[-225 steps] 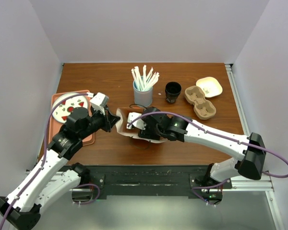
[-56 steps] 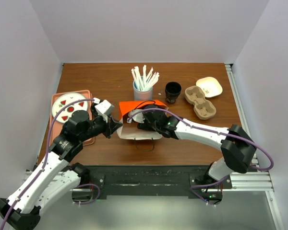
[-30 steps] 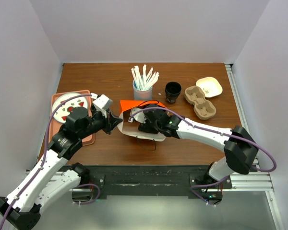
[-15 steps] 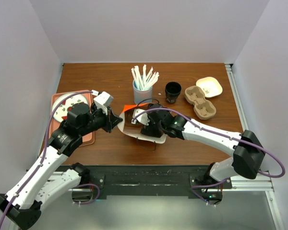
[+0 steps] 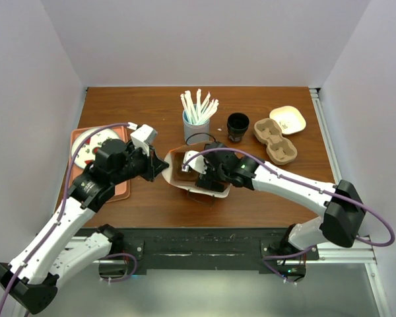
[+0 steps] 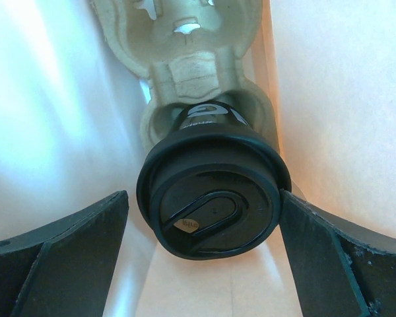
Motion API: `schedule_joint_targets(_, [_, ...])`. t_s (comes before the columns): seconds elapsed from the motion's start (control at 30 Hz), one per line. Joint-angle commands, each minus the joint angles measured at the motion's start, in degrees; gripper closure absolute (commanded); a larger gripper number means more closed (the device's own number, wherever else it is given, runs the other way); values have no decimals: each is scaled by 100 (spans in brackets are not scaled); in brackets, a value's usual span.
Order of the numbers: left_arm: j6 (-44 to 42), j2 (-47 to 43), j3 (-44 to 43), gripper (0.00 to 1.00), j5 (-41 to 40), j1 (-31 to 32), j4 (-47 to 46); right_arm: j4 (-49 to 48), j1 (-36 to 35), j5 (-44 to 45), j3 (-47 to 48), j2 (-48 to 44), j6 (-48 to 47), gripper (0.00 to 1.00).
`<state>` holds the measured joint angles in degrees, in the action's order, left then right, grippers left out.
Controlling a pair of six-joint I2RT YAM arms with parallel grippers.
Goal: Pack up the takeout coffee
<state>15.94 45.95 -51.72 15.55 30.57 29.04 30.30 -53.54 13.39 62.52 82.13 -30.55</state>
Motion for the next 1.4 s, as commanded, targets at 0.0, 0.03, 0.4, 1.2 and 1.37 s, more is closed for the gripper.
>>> schedule_joint_targets(0.0, [-4,28,-312,99,-131,11,84,414,63,-117,409,-39,154,1])
schedule_joint_targets(0.03, [-12,54,-329,99,-140,2,111,458,63,-143,436,-56,163,1])
schedule_joint_targets(0.4, [-100,107,-435,98,-140,11,243,880,98,-416,787,110,198,1])
schedule_joint_targets(1.2, [-100,274,-532,97,-166,11,331,1048,151,-688,1043,128,163,1])
schedule_joint_targets(1.37, [40,335,-558,96,-131,11,313,1162,160,-820,1148,163,75,1])
